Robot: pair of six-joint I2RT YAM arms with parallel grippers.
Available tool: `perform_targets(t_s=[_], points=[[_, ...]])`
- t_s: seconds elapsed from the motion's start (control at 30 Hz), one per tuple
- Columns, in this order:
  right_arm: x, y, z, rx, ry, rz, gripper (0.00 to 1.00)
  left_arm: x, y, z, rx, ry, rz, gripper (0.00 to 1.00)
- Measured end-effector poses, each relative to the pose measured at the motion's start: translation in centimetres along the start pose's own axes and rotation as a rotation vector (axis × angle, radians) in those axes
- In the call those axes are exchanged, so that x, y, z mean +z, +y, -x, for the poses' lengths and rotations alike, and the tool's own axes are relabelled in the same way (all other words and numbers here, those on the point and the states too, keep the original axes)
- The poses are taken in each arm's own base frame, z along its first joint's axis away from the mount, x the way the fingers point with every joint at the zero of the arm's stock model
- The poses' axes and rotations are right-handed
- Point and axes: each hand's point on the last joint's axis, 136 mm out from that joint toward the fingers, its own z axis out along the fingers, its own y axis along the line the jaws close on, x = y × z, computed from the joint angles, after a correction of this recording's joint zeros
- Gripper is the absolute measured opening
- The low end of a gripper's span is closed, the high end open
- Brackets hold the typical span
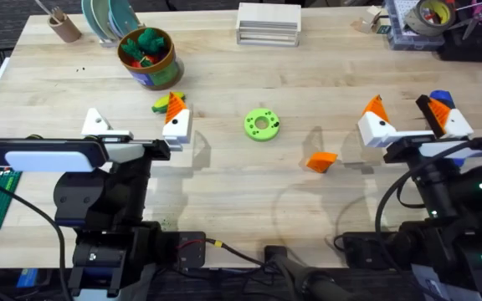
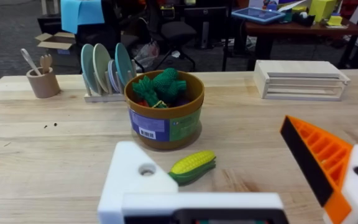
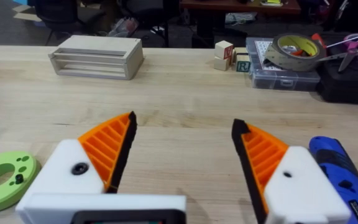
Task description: Pick up the gripper from the table and insert it into the empty holder that is missing its gripper. Then pick up a screw, insert it into the mounting hole, and use the screwdriver to tighten it. Finally, clean up the table by picking up the vegetable and placing it into the bucket.
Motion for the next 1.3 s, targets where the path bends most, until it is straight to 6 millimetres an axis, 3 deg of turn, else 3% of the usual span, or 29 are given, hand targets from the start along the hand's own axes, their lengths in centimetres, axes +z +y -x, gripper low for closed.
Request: perform_targets(t_s=[0.63,0.83,1.0,1.3], points=[[0.0,-0.1,0.2,0.000,-0.008,-0.005,0.994,0.0,0.0,0.1,0.000,-0.004,0.002,0.990],[-0.3,0.3,3.0,0.023,-0.107,0.020,0.992,0.0,0.0,0.1,0.003,-0.004,0.002,0.991],[-1.5,0.6,4.6,0.051,-0.053,0.034,0.992,-0.2,0.0,0.2,0.004,0.023,0.001,0.991],[-6.1,0.7,7.5,0.010,0.169,0.033,0.990,-1.4,0.0,5.6,0.009,0.185,0.001,0.990]])
